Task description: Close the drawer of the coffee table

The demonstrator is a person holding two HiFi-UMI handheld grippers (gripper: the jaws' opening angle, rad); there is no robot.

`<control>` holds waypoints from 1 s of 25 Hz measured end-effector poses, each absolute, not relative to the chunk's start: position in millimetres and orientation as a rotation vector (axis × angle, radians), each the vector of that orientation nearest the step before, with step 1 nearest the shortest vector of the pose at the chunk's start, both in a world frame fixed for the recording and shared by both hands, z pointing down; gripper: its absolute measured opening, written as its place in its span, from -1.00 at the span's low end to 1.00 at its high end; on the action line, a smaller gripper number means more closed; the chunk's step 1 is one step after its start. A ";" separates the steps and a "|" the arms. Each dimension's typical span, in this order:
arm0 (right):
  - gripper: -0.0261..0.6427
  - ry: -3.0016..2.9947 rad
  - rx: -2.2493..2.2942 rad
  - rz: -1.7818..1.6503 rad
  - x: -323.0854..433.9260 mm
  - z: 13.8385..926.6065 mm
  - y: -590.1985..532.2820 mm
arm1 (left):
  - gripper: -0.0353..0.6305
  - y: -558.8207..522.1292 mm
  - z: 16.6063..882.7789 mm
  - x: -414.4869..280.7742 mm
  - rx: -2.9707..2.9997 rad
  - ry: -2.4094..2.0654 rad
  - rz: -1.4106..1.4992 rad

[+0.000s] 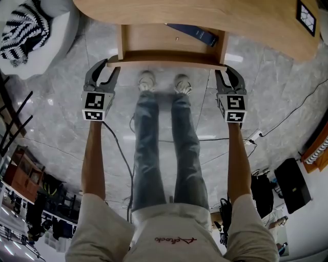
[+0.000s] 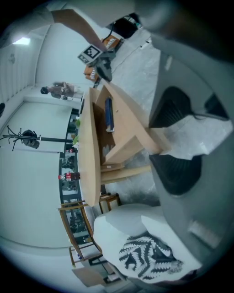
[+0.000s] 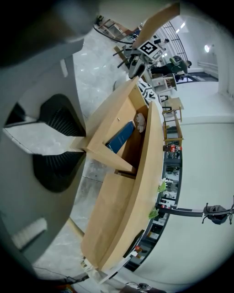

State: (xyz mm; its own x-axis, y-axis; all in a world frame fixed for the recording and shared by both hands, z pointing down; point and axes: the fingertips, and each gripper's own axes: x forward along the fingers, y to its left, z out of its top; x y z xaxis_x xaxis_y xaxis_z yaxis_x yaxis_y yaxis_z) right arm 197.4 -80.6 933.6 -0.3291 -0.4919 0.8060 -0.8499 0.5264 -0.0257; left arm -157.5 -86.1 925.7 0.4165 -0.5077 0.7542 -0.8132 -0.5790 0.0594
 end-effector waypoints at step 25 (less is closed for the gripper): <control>-0.59 -2.048 1.276 0.504 201.0 934.5 -197.7 | -0.35 -203.6 925.3 -155.3 2.300 -1.245 0.900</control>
State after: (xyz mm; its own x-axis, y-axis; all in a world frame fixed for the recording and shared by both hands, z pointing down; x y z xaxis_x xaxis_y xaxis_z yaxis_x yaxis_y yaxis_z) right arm 201.0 -197.7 934.5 -0.3027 -0.6370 0.7090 -0.8934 0.4487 0.0217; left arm -155.3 -203.6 925.3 0.4047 -0.6032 0.6873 -0.8419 -0.5391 0.0226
